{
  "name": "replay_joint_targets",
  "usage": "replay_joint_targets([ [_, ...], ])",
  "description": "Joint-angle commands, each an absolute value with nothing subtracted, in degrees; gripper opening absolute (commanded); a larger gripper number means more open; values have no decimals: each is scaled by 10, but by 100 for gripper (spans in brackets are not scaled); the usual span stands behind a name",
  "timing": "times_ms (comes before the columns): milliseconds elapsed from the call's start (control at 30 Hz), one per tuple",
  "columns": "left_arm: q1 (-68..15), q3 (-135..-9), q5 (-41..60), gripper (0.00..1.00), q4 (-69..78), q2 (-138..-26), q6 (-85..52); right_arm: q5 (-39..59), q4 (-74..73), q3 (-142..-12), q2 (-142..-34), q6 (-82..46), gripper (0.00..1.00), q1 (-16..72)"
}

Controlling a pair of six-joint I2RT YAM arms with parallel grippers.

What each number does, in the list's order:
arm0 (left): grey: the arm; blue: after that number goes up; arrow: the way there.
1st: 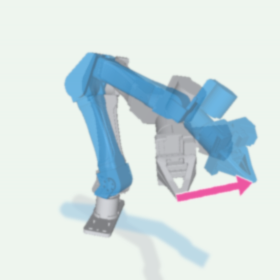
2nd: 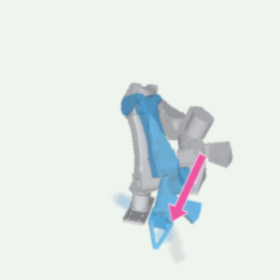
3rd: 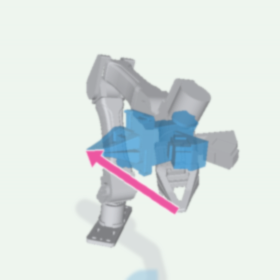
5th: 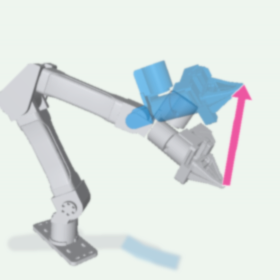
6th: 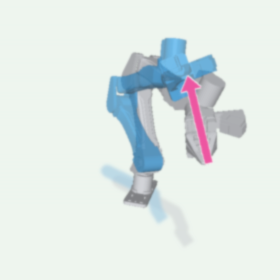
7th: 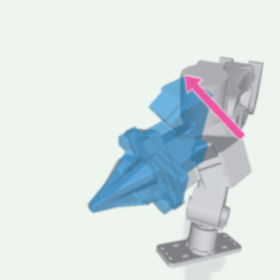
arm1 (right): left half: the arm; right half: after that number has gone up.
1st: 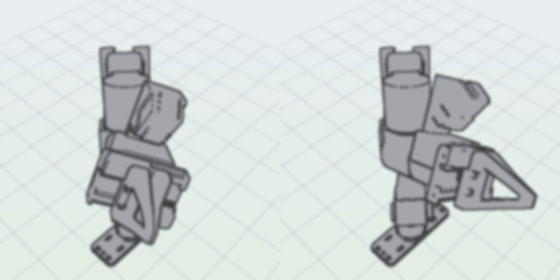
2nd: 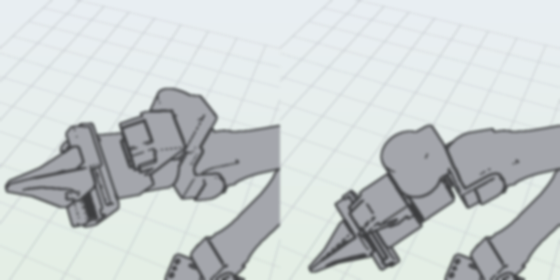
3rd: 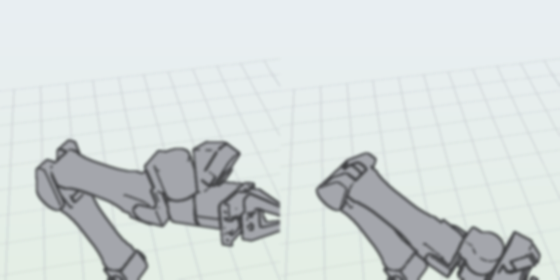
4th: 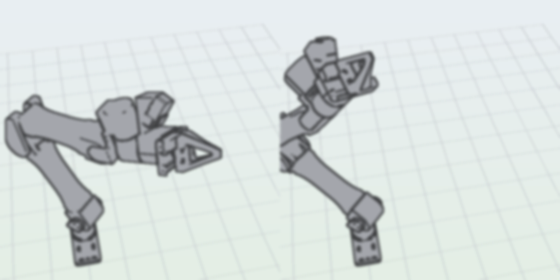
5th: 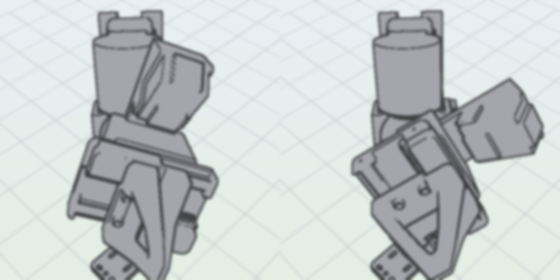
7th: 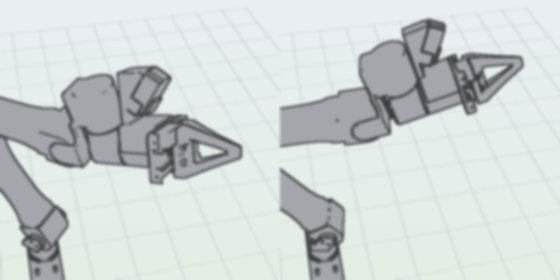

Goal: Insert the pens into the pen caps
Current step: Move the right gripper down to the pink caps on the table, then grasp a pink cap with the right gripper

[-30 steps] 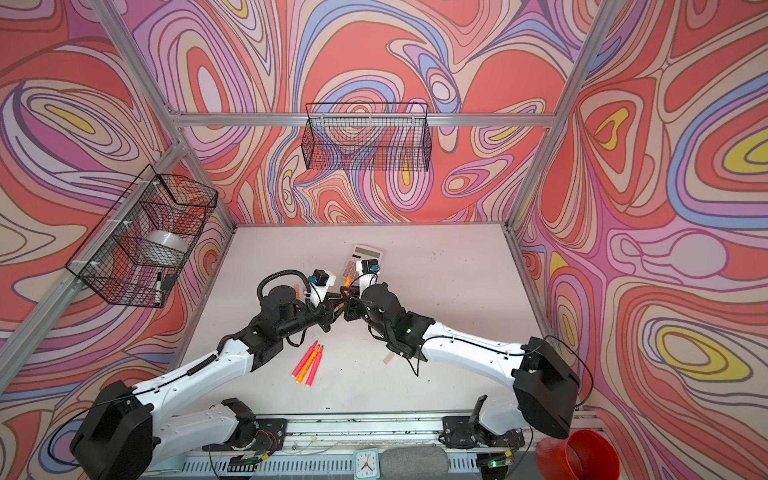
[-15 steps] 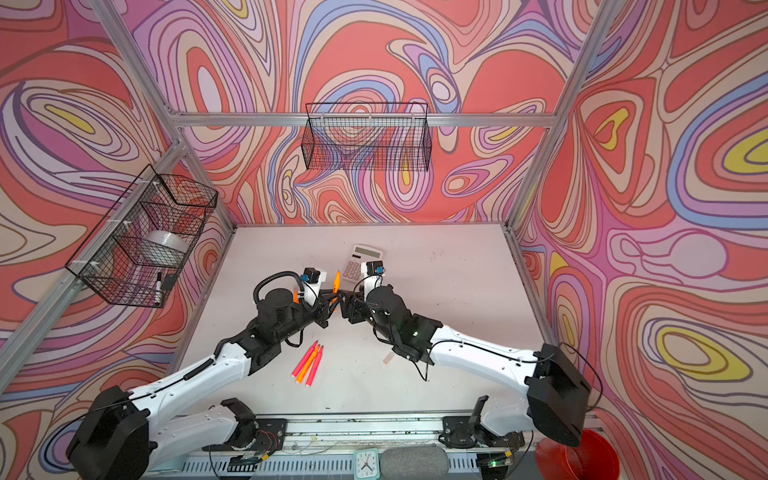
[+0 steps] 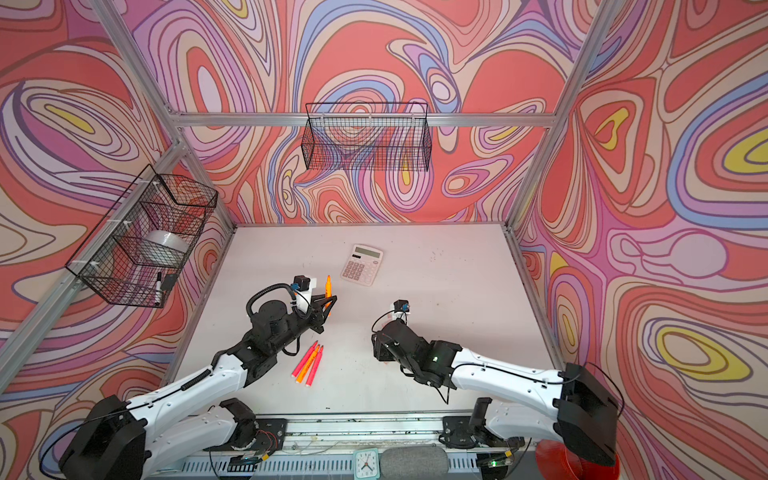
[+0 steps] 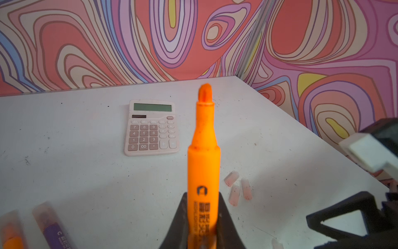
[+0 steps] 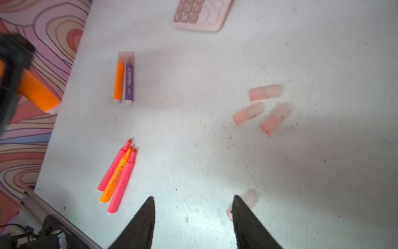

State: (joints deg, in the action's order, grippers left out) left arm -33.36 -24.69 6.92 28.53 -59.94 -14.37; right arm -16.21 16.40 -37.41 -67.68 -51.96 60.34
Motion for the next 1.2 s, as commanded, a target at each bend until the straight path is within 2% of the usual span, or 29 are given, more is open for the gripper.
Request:
replay_joint_targets([
  [0, -333, -260, 74, 0, 282, -587, -139, -171, 218, -368, -705, -566, 57, 629],
  [633, -333, -279, 122, 0, 241, -587, -119, -178, 177, -387, -859, -593, 56, 636],
  [1167, -333, -282, 137, 0, 237, -584, -117, -236, 270, -460, -931, -590, 41, 636],
])
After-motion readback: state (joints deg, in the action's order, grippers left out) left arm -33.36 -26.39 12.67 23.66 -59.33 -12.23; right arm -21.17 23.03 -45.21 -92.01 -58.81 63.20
